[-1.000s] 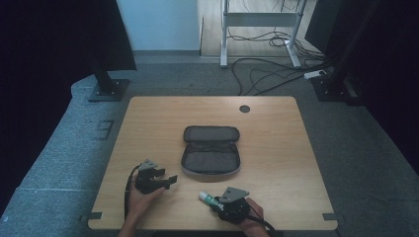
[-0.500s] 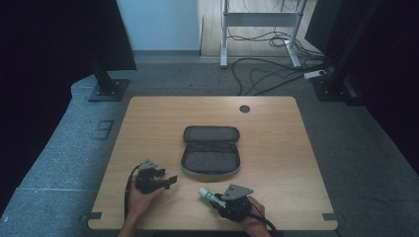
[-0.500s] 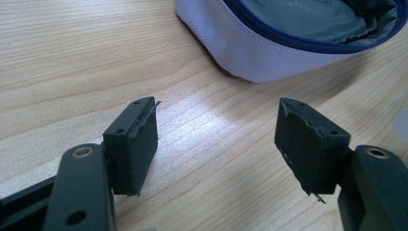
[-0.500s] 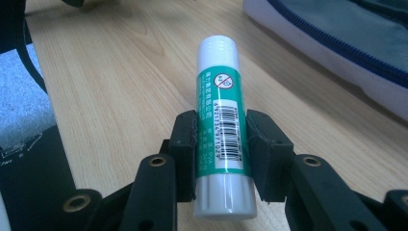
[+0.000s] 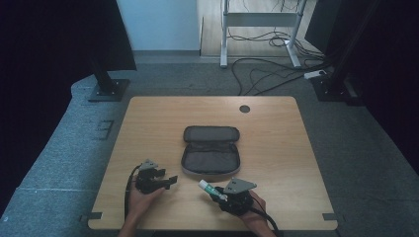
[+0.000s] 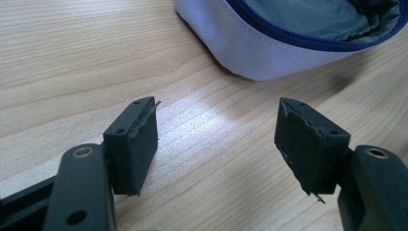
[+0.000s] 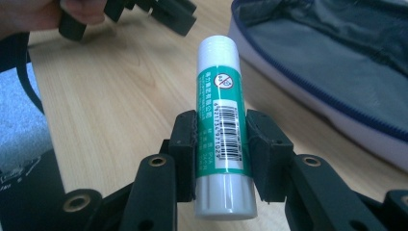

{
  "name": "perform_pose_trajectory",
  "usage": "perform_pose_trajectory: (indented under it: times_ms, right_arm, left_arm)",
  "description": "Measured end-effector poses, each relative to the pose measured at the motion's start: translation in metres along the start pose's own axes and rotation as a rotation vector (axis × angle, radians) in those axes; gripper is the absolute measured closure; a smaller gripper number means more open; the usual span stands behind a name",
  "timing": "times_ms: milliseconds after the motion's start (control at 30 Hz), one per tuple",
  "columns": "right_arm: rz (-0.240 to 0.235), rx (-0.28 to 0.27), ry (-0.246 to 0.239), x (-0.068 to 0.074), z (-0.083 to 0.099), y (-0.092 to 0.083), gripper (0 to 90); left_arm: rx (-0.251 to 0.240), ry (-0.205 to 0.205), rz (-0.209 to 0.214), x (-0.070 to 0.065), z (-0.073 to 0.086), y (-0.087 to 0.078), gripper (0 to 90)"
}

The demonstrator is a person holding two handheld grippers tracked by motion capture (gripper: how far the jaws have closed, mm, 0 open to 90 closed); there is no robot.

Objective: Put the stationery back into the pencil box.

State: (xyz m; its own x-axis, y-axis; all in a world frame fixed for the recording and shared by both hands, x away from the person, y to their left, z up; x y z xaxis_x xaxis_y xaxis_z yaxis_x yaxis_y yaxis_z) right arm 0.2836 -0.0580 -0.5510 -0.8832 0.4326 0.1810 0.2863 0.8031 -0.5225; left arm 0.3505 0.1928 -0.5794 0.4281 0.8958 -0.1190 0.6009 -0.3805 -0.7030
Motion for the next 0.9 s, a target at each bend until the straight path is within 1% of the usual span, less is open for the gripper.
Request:
perform_pose_trajectory:
  times_ms: [367, 500, 633, 900]
  right_arm:
    - [0.022, -0.033, 0.003, -0.011, -0.012, -0.004, 65.4]
    - [0.036, -0.044, 0.005, -0.015, -0.016, -0.006, 65.3]
    - [0.049, -0.055, 0.011, -0.021, -0.021, -0.008, 65.4]
    - [0.064, -0.067, 0.021, -0.034, -0.029, -0.007, 65.3]
  left_arm:
    - [0.004, 0.005, 0.002, 0.000, 0.000, 0.000, 32.0]
    - [0.007, 0.003, 0.004, -0.001, 0.001, 0.001, 32.0]
    - [0.012, 0.009, 0.005, -0.002, 0.001, 0.002, 32.0]
    - [-0.002, -0.001, 0.004, 0.000, -0.001, -0.001, 32.0]
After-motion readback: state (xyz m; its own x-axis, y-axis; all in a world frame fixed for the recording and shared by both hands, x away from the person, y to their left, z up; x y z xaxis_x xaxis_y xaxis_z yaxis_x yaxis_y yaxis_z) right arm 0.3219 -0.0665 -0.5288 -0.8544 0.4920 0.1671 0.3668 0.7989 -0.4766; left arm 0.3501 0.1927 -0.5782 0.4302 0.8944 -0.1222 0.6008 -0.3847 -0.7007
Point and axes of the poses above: each handheld gripper's, and its own axes: y roughly forward along the jaws, z roughly out of its underside, x roughly to its left, the point moved 6 cm from there along y, roughly forward along the jaws, and after that the axes turned 12 degrees about -z, right-handed, at the moved point
